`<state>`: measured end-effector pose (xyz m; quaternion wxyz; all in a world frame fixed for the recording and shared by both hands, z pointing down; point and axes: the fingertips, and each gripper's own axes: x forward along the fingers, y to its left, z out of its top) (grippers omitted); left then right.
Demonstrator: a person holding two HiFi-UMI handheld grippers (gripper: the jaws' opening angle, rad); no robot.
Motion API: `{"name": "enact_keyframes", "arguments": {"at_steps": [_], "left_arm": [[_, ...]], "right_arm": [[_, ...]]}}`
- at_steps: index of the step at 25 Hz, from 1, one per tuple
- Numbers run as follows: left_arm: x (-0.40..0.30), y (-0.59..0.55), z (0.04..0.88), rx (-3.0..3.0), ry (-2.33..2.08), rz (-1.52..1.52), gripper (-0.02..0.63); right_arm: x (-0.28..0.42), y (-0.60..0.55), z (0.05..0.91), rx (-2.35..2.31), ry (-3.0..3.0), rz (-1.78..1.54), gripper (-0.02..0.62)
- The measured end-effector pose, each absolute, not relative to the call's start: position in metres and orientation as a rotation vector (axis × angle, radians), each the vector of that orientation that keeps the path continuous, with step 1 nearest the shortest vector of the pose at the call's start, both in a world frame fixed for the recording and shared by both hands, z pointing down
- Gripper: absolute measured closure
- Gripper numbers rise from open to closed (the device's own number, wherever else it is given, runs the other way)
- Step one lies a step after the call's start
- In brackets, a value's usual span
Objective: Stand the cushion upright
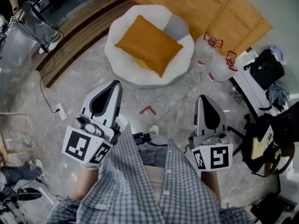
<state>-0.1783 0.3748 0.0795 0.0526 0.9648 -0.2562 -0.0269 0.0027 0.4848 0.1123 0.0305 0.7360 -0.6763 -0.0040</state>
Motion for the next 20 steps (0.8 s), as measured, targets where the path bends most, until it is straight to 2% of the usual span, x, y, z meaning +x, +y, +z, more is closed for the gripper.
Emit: {"name": "enact_keyframes", "arguments": {"at_steps": [20], "left_arm": [[-0.149,0.335,0.078,2.918,-0.888,-0.125,0.6]], "right_arm": [[0.049,0.438,0.124,2.215,-2.146,0.009,0.589]]}}
